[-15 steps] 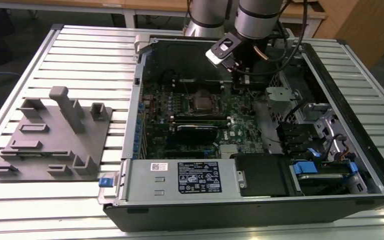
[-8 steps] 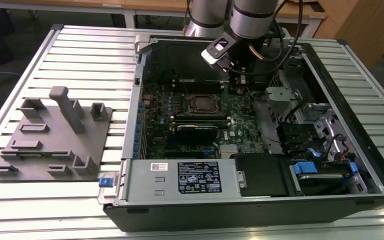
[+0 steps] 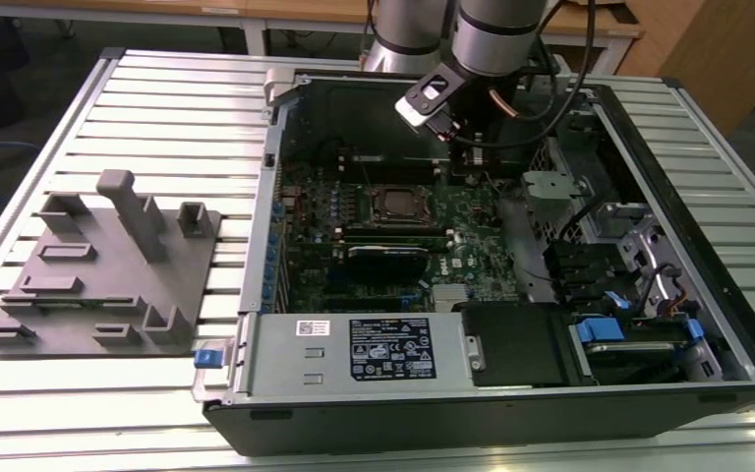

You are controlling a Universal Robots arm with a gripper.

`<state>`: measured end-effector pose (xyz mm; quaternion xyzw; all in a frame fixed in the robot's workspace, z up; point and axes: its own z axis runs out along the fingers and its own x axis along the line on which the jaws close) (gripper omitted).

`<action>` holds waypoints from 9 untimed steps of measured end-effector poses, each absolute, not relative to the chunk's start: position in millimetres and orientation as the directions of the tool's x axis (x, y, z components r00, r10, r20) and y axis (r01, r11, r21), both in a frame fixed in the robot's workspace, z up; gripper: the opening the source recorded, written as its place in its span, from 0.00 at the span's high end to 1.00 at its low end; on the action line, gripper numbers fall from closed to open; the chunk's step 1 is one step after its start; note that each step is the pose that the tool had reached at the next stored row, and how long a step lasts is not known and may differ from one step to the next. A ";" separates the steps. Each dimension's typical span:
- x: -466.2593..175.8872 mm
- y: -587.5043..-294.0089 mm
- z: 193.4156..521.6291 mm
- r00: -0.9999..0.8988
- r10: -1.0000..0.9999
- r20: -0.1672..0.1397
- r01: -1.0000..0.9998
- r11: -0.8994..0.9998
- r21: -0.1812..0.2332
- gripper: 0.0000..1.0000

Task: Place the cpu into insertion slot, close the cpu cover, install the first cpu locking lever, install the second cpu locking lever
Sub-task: 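Close the cpu cover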

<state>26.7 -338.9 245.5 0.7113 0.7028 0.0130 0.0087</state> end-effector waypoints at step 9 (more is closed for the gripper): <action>26.8 -339.0 244.7 0.012 1.000 0.006 1.000 -0.012 0.011 0.90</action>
